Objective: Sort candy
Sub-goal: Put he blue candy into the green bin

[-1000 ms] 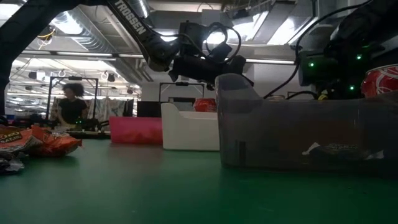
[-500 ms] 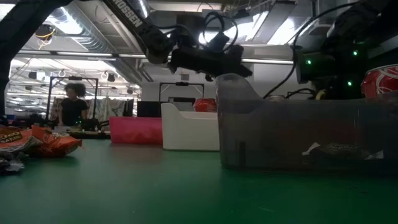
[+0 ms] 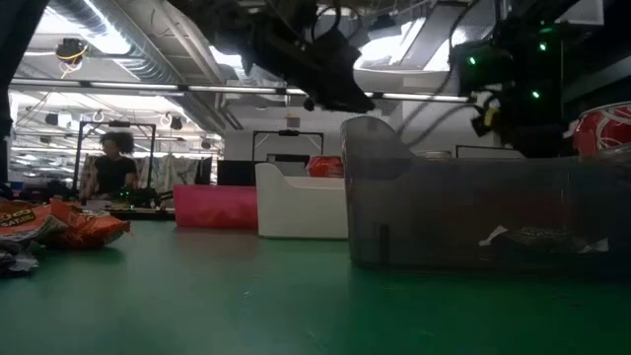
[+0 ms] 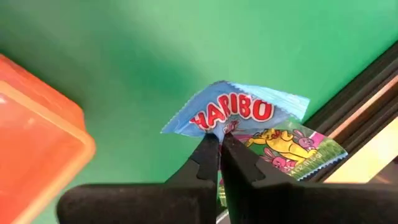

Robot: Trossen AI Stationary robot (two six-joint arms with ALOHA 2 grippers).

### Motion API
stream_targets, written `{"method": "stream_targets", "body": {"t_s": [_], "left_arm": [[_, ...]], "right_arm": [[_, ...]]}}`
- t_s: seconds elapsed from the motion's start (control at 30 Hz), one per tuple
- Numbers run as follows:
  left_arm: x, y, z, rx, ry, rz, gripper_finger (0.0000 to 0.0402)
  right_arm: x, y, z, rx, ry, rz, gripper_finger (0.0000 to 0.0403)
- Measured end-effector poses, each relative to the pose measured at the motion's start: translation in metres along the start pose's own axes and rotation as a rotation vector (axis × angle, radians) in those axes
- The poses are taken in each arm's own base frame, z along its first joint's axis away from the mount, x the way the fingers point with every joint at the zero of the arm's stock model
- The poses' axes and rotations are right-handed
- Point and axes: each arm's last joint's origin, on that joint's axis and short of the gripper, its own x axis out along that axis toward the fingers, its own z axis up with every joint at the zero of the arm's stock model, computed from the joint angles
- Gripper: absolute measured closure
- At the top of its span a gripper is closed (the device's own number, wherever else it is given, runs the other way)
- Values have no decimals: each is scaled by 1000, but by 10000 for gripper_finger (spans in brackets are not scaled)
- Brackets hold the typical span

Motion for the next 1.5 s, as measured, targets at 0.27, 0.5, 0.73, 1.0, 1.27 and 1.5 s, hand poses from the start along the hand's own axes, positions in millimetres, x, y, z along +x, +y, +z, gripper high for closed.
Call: {"method": "stream_targets", "body": {"t_s": [0.27,0.5,0.73,1.0,1.27,1.5], "left_arm": [[-41,-7,23,10,60,-31,298],[-74,-22,32,30,152,-86,298],[-95,-44,27,-49,291,-140,298],[-106,-83,19,-91,384,-221,299],[-126,-116,3,-203,581,-231,299],[-150,-141,-13,-353,760,-106,298]], "right_arm": [[-39,-3,27,-47,-225,-6,400],[-62,2,60,-135,-577,34,401],[-65,6,94,-235,-812,90,401],[-37,-7,127,-211,-826,68,402],[-9,-16,141,-185,-744,72,402],[3,-12,147,-193,-720,75,402]]}}
